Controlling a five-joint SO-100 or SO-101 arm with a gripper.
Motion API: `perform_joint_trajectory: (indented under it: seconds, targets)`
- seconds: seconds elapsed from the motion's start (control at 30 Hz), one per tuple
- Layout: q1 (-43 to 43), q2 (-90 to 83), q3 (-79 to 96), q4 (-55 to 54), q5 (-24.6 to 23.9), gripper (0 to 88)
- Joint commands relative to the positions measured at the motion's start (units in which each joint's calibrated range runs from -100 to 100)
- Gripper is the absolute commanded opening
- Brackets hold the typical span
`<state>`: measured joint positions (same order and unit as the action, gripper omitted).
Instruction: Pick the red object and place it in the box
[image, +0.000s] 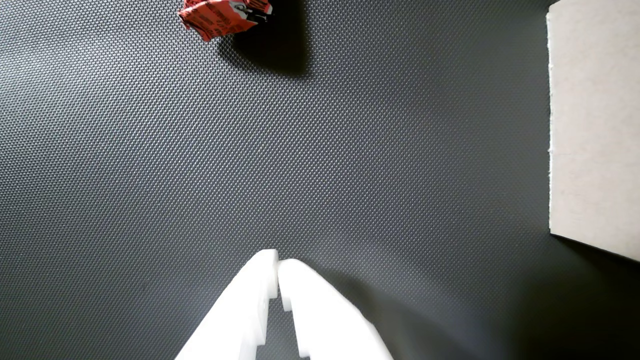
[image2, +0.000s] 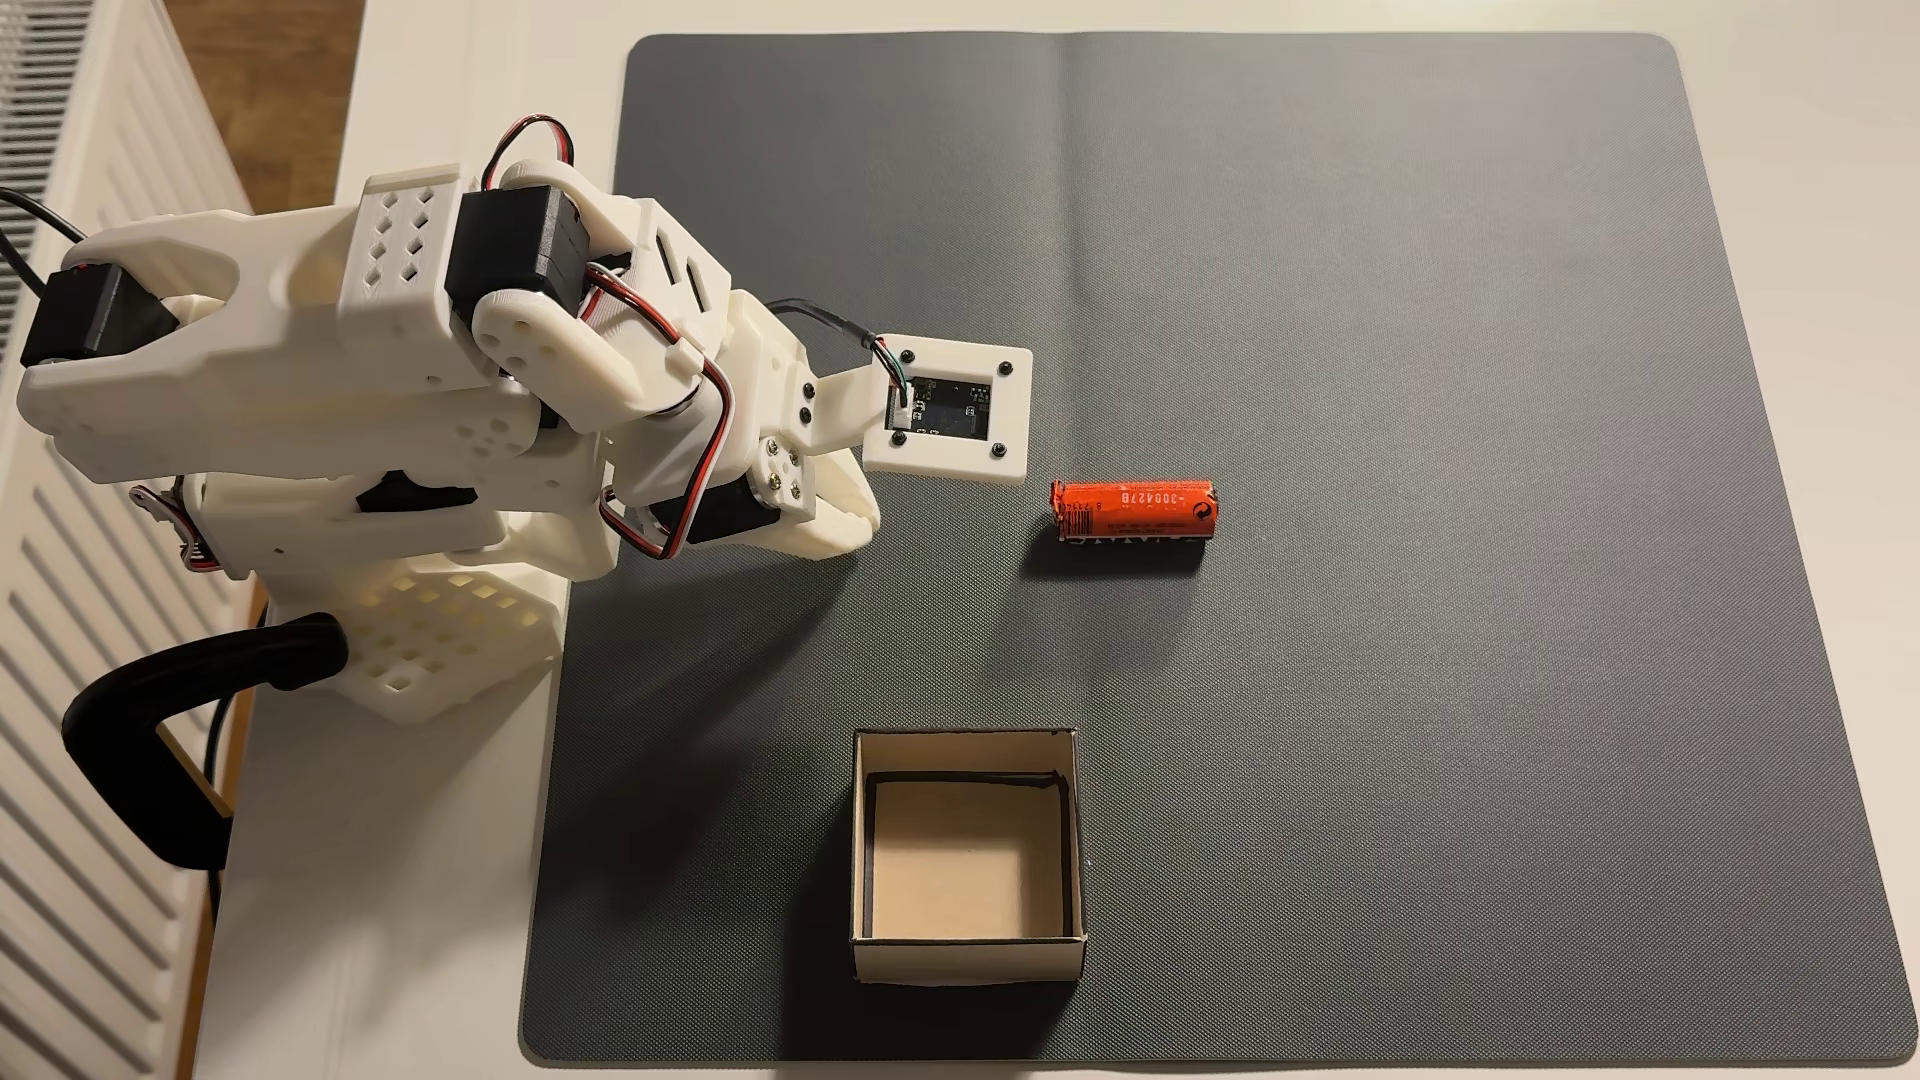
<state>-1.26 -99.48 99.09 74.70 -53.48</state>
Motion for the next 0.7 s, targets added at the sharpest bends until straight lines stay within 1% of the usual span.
perform_joint_trajectory:
  seconds: [0.0, 0.67]
  targets:
    - [0.00, 0.59, 0.73, 0.92, 0.29, 0.7]
    - [0.15, 0.33, 0.64, 0.39, 0.08, 0.7]
